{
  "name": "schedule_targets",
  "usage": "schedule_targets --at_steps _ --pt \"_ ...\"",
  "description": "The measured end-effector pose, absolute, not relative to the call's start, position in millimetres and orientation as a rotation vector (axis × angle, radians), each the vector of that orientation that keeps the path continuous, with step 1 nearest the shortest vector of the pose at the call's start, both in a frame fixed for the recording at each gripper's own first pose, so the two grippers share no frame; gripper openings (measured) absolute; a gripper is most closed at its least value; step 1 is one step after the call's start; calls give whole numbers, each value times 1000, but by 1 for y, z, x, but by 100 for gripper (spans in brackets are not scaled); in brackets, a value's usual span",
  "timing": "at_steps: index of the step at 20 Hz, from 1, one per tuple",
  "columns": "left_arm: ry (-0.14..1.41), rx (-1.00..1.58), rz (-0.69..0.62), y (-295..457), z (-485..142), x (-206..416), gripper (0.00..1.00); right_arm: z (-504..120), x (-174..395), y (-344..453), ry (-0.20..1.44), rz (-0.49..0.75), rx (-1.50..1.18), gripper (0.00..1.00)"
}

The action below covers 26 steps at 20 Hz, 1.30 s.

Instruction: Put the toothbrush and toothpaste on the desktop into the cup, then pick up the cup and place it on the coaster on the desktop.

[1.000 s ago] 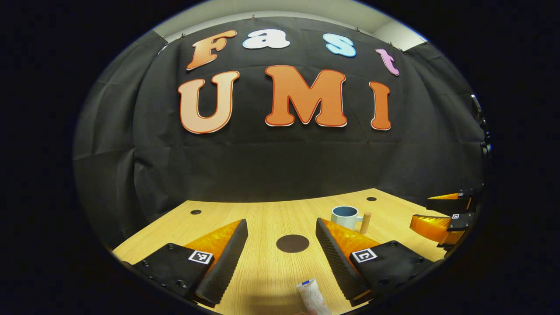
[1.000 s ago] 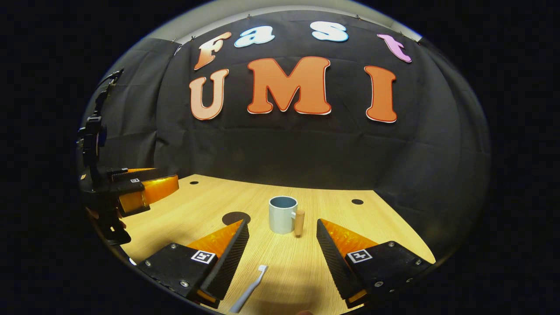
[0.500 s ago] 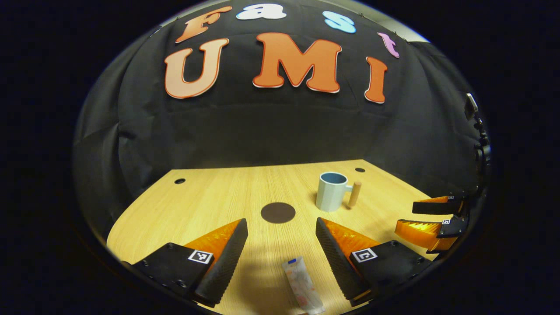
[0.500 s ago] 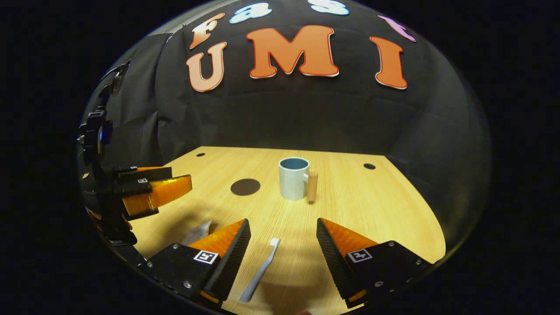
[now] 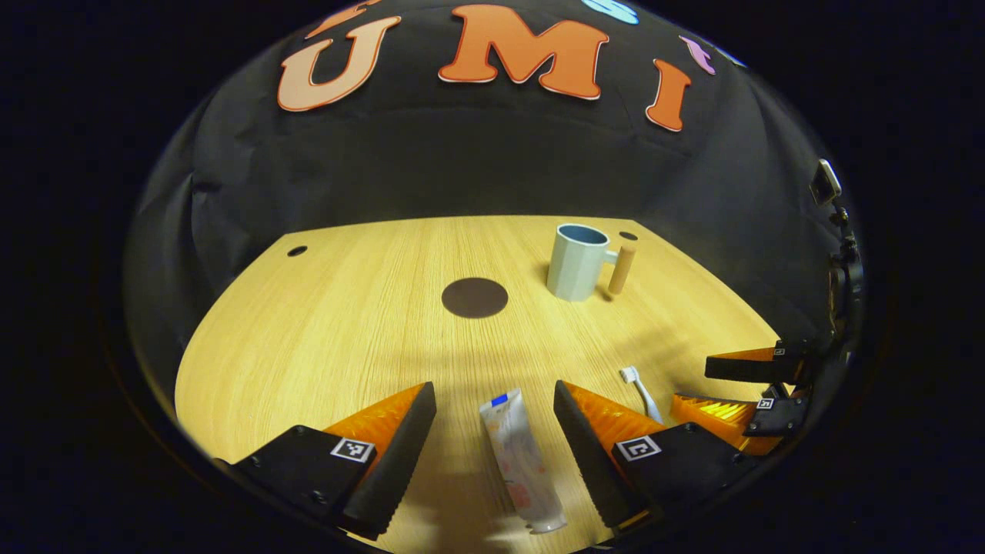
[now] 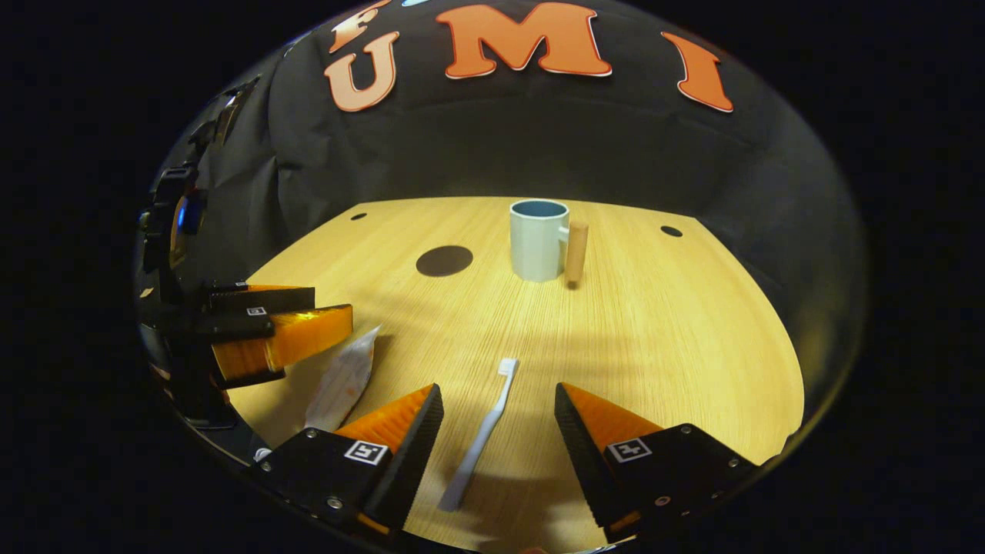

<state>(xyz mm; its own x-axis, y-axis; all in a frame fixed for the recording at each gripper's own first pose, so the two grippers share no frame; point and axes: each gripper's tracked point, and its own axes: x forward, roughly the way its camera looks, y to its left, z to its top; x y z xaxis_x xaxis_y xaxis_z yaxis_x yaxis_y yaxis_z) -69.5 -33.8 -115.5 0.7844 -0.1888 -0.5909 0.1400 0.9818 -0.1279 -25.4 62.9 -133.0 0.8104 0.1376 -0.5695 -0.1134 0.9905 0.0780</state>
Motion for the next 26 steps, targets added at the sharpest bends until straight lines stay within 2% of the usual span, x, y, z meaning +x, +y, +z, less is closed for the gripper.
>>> schedule_targets --at_steps 1,3,5,10,13,15,16,17,18,19,21,22,23,24,26 --pt "668 -82 -180 -34 -120 -73 98 -137 -24 66 633 136 48 85" --pt "716 -85 -182 -34 -131 -77 91 -142 -21 71 670 130 54 75" --pt "758 -90 -190 -37 -141 -84 92 -145 -18 76 700 122 55 76" --pt "847 -95 -210 -47 -164 -98 92 -138 -15 83 757 109 31 59" --pt "888 -97 -213 -51 -174 -104 90 -142 -10 90 797 107 39 53" --pt "889 -69 -182 -44 -178 -104 93 -140 -6 90 796 95 24 50" --pt "887 -66 -183 -42 -175 -104 80 -139 -8 91 802 90 16 45" --pt "892 -63 -180 -45 -178 -105 81 -140 -7 93 800 81 16 44" --pt "895 -67 -169 -44 -179 -103 78 -138 -6 92 802 67 17 38" --pt "890 -63 -150 -43 -178 -103 67 -139 -1 93 801 57 35 29" --pt "873 -27 -119 -35 -179 -102 44 -141 0 94 803 46 94 21" --pt "869 -23 -122 -36 -177 -101 33 -142 3 92 800 45 104 14" --pt "870 -37 -123 -39 -183 -96 33 -142 2 91 795 46 102 11" --pt "874 -55 -122 -41 -178 -99 22 -139 0 90 788 44 105 7" --pt "870 -82 -127 -41 -176 -99 22 -137 -1 91 785 52 128 5"
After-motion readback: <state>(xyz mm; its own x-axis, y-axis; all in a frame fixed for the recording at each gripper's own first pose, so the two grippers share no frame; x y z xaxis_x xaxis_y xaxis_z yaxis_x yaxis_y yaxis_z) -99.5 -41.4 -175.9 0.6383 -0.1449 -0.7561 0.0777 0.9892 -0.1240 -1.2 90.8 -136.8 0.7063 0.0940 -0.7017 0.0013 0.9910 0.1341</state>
